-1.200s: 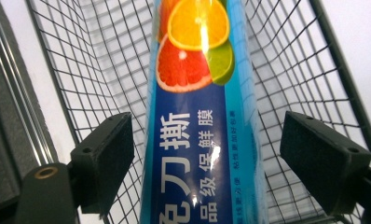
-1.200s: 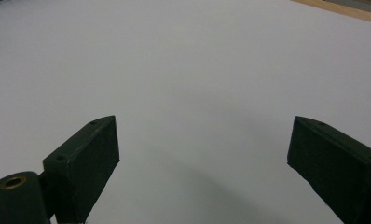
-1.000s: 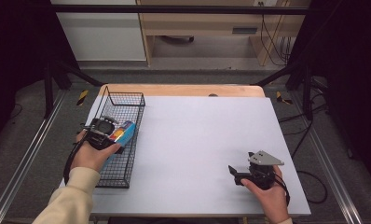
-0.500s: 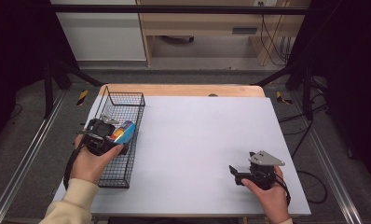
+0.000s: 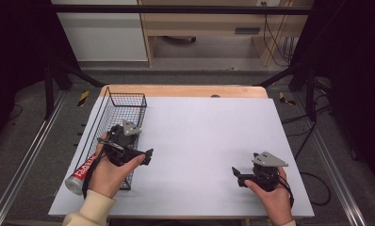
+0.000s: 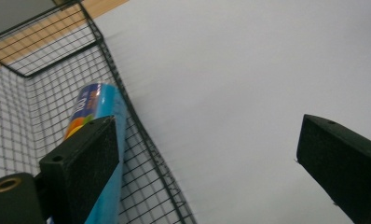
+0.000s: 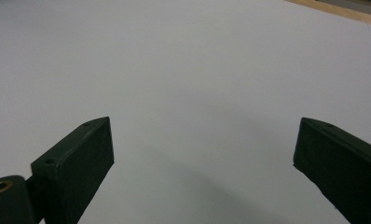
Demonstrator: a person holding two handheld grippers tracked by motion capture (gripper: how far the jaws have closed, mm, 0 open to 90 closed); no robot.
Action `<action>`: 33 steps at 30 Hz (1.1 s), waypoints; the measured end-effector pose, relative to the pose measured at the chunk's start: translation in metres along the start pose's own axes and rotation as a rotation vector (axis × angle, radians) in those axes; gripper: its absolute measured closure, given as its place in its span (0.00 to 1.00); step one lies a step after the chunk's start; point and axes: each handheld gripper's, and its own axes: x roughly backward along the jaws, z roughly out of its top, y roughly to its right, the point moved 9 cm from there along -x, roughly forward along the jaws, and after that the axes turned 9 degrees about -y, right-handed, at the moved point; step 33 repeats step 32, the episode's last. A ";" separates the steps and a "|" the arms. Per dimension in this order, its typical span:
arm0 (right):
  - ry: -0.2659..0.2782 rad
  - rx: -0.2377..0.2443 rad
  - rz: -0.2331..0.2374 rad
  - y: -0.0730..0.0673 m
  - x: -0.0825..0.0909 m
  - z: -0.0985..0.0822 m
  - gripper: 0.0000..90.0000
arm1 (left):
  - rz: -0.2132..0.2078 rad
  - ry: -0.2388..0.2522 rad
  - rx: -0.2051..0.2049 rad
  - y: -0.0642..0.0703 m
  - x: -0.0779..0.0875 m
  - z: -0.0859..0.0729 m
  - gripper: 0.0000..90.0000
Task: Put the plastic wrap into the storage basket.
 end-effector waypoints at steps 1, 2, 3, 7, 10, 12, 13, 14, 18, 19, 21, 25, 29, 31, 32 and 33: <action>0.000 -0.003 0.001 0.000 0.000 0.000 0.06 | -0.009 0.004 -0.008 0.004 0.000 0.002 0.06; 0.001 -0.002 0.002 0.000 0.000 0.000 0.05 | -0.015 0.014 -0.010 0.008 0.000 0.004 0.06; 0.001 -0.004 0.004 -0.001 0.000 0.000 0.05 | -0.018 0.020 -0.014 0.011 0.000 0.005 0.06; 0.001 0.002 0.008 -0.001 0.000 0.000 0.05 | -0.041 0.038 -0.033 0.022 -0.001 0.011 0.06; 0.006 0.007 0.008 -0.001 0.000 0.000 0.05 | -0.055 0.037 -0.049 0.031 -0.004 0.014 0.06; 0.005 0.002 0.007 0.000 0.001 0.000 0.05 | -0.066 0.045 -0.058 0.037 -0.007 0.015 0.06; 0.004 0.000 0.006 0.000 0.001 0.000 0.05 | -0.071 0.054 -0.061 0.040 -0.009 0.016 0.06; 0.005 0.000 0.006 0.000 0.001 0.000 0.05 | -0.079 0.053 -0.058 0.043 -0.011 0.017 0.06; 0.005 0.003 0.004 0.000 0.001 0.000 0.05 | -0.089 0.060 -0.067 0.051 -0.019 0.018 0.06; 0.005 0.003 0.004 0.000 0.001 0.000 0.05 | -0.093 0.063 -0.074 0.053 -0.021 0.019 0.06; 0.007 0.005 0.004 0.000 0.001 0.000 0.05 | -0.118 0.072 -0.082 0.063 -0.030 0.019 0.06; 0.009 0.005 0.005 0.001 0.001 0.000 0.05 | -0.129 0.075 -0.105 0.074 -0.045 0.018 0.06; 0.007 0.003 0.004 0.001 0.002 0.000 0.05 | -0.144 0.082 -0.132 0.089 -0.060 0.016 0.06; 0.010 0.000 0.003 0.002 0.002 0.000 0.05 | -0.145 0.094 -0.152 0.095 -0.065 0.016 0.06; 0.009 -0.002 0.003 0.002 0.002 0.000 0.05 | -0.146 0.100 -0.160 0.098 -0.067 0.016 0.06; 0.009 -0.002 0.003 0.002 0.002 0.000 0.05 | -0.146 0.100 -0.160 0.098 -0.067 0.016 0.06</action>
